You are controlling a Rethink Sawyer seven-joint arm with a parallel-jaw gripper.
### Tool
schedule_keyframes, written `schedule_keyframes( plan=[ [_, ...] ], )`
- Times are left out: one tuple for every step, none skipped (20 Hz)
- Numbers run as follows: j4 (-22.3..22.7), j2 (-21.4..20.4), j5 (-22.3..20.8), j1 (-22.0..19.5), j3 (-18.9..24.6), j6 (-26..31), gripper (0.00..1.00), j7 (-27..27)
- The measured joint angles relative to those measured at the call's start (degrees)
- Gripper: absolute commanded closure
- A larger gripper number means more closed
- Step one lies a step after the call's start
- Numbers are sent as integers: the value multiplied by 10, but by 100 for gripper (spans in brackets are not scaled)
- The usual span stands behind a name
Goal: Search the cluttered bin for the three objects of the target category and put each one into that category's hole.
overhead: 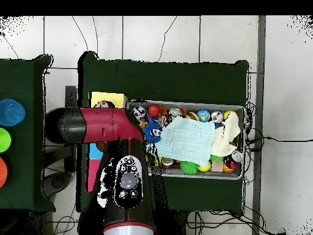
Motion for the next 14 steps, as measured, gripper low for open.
schedule_keyframes(
  plan=[
    [-3,1,0,0,0,2,100,0],
    [-5,1,0,0,-1,3,100,0],
    [-9,1,1,1,-2,3,100,0],
    [-10,1,1,1,-3,3,100,0],
    [-10,1,1,1,-4,3,100,0],
    [-10,1,1,2,-4,3,100,0],
    [-10,2,1,2,-5,3,100,0],
    [-10,2,1,3,-6,3,100,0],
    [-10,2,1,4,-8,3,100,0],
    [-10,3,1,5,-10,3,100,0],
    [-10,3,1,6,-11,3,100,0],
    [-10,3,1,7,-12,3,100,0],
    [-10,4,1,7,-13,3,100,0],
    [-10,4,1,8,-14,3,100,0]
  ],
)
